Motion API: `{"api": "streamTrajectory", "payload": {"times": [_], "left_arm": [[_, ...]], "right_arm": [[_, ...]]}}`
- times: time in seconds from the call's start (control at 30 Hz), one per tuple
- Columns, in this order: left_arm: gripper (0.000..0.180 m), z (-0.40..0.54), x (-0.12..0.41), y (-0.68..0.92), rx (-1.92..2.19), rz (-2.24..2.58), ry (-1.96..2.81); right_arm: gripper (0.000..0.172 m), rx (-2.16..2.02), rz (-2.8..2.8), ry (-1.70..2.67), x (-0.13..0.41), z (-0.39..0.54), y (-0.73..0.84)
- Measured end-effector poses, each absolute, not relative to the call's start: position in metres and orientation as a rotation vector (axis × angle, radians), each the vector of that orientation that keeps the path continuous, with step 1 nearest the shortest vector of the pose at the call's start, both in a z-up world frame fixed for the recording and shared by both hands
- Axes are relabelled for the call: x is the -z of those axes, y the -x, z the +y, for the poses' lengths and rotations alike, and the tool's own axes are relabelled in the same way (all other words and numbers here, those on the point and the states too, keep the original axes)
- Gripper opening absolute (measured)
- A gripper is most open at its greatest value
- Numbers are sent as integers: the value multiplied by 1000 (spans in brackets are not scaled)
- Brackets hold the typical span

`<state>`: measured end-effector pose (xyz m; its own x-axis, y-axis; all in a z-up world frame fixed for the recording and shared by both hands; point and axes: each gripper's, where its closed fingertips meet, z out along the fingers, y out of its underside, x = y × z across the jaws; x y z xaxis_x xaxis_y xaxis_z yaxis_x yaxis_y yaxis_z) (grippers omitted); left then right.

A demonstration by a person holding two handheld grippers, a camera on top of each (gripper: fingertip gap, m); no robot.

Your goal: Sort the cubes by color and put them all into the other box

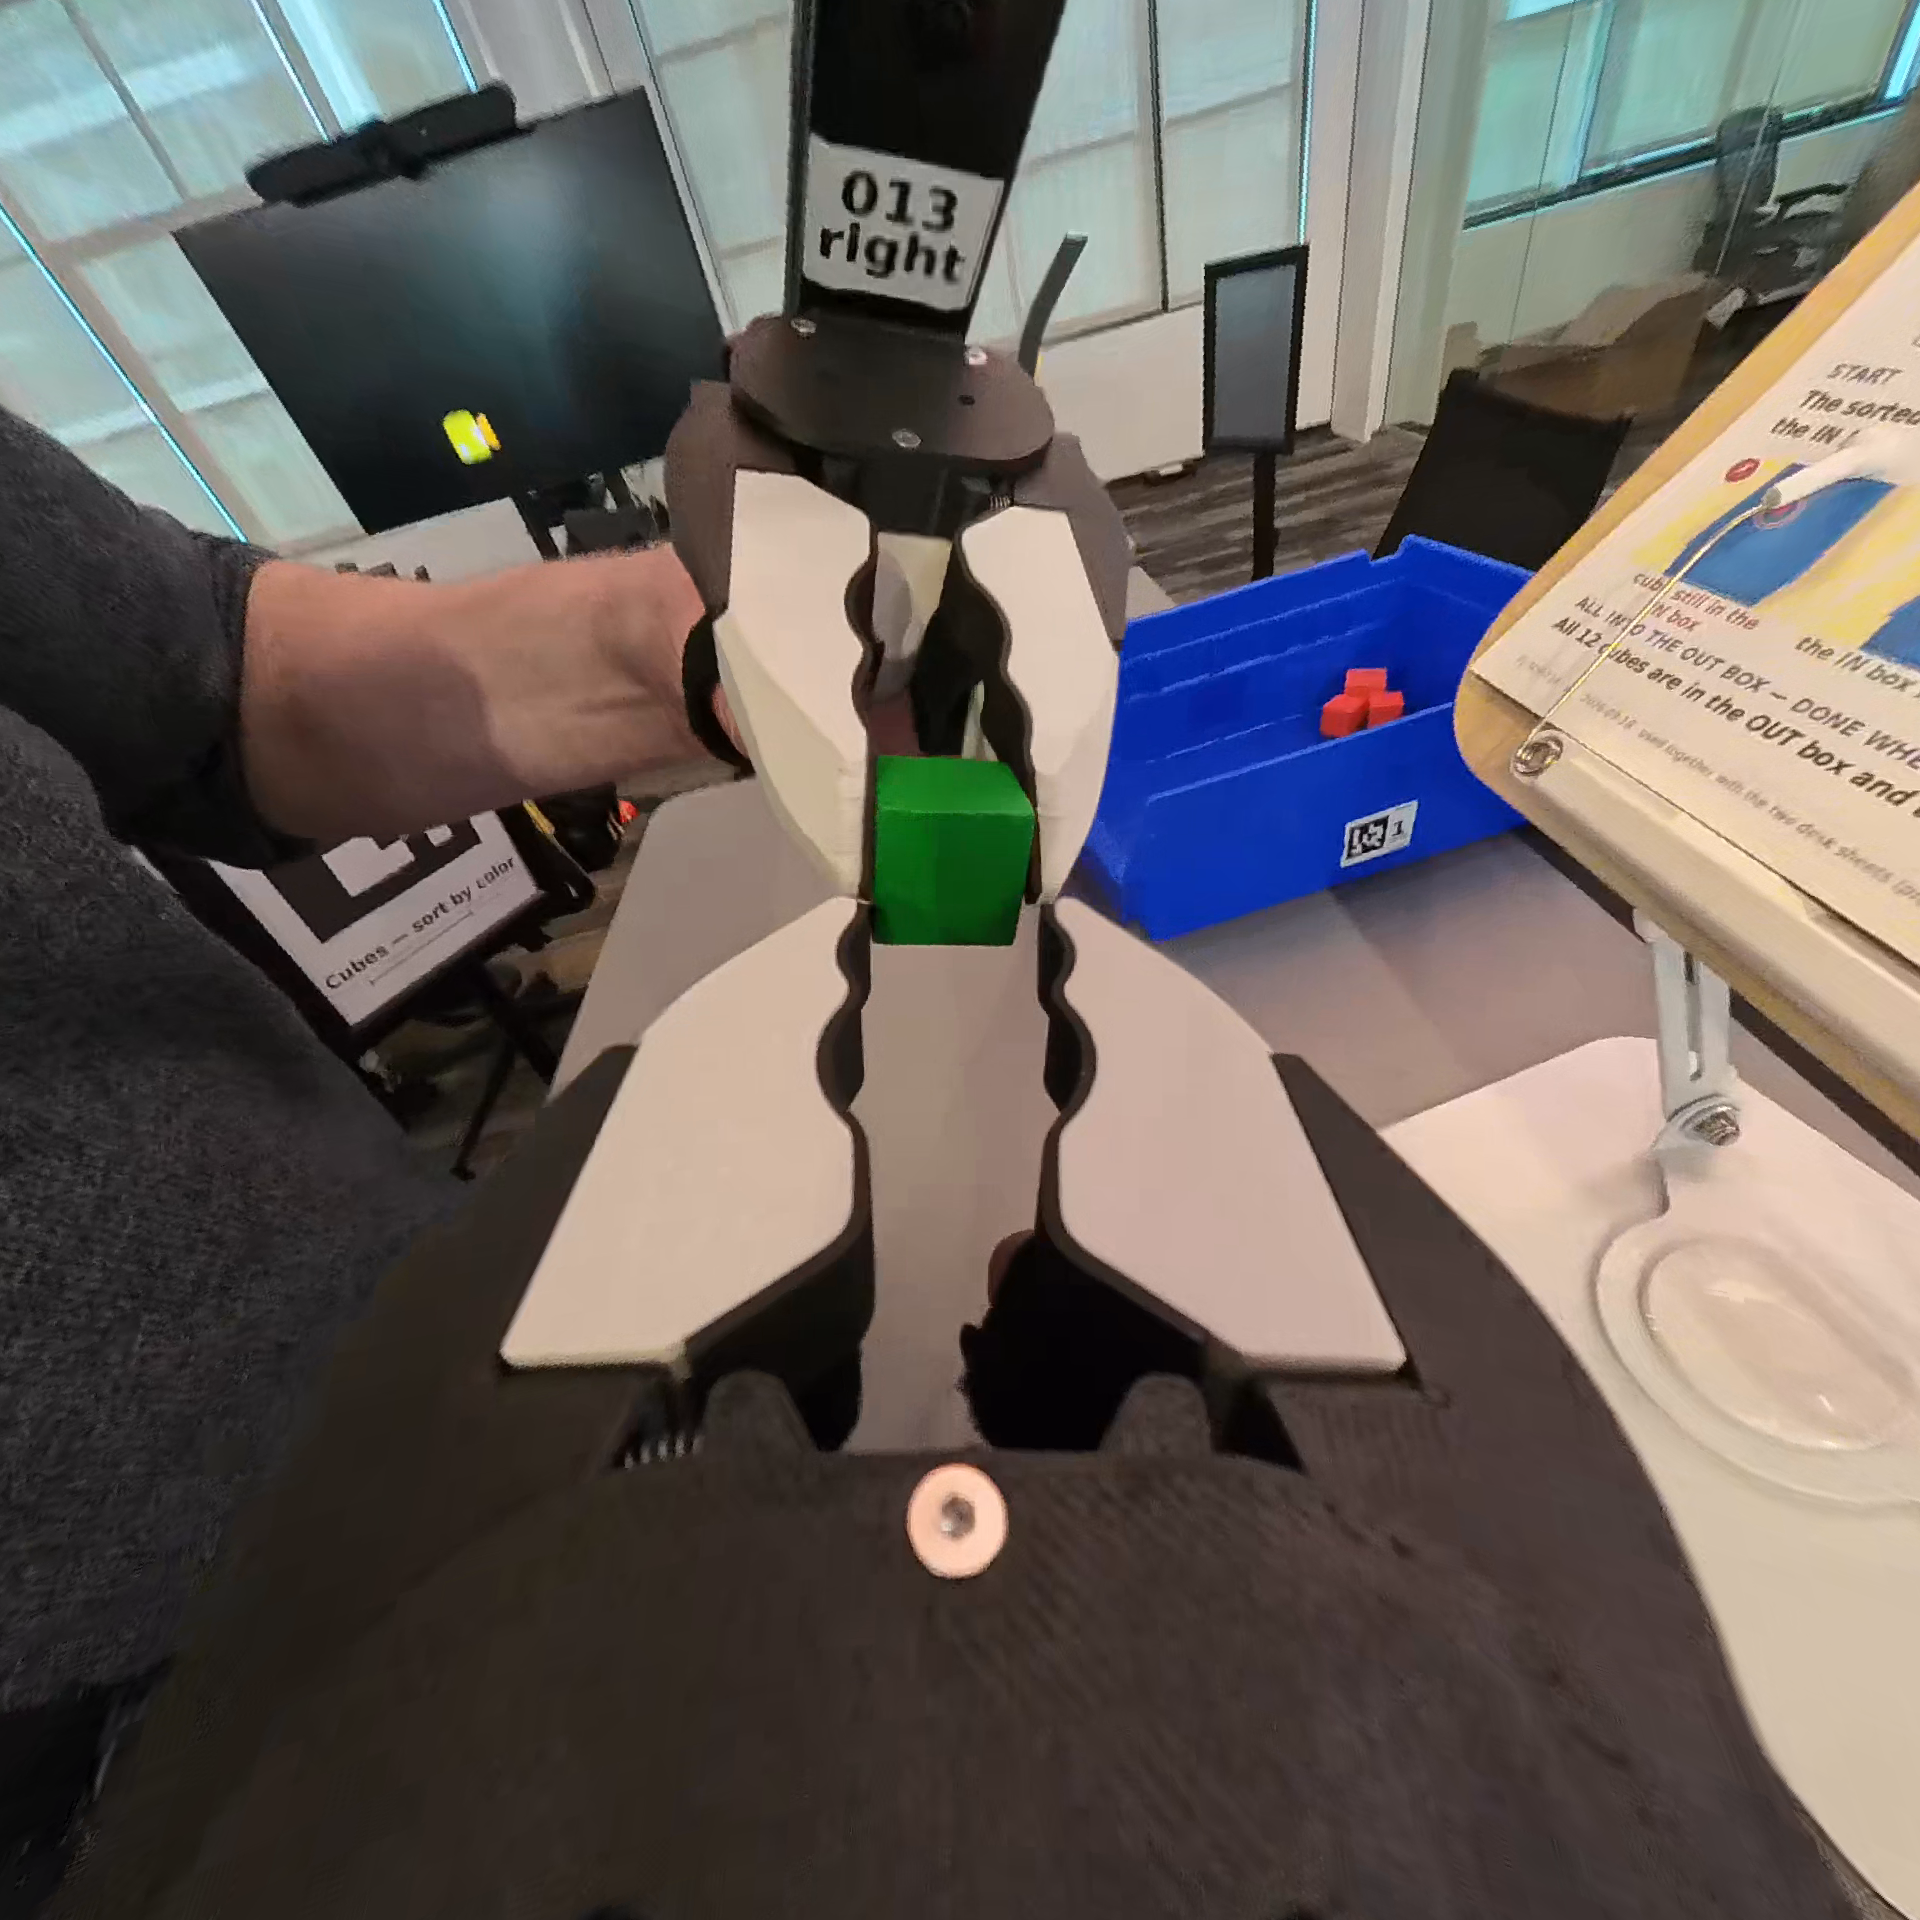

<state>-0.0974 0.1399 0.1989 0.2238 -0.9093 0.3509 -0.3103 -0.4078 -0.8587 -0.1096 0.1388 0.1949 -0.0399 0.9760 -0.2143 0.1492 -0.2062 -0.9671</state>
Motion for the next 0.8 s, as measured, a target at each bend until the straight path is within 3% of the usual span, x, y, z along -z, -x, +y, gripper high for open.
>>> {"api": "streamTrajectory", "payload": {"times": [0.03, 0.57, 0.6, 0.63, 0.8], "left_arm": [[29, 140, -201, 97, 1174, 1122, 1833], [27, 147, -217, 96, 1126, 1082, 1766], [22, 150, -222, 99, 1130, 1052, 1759], [4, 152, -228, 103, 1134, 1023, 1735], [0, 172, -242, 136, 1075, 845, 1713]], "right_arm": [[27, -1370, -1230, 1437, -198, 138, 109], [26, -1392, -1167, 1406, -204, 142, 98], [26, -1382, -1155, 1414, -203, 145, 93], [26, -1363, -1136, 1421, -203, 150, 86], [26, -1072, -940, 1537, -192, 221, -2]]}}
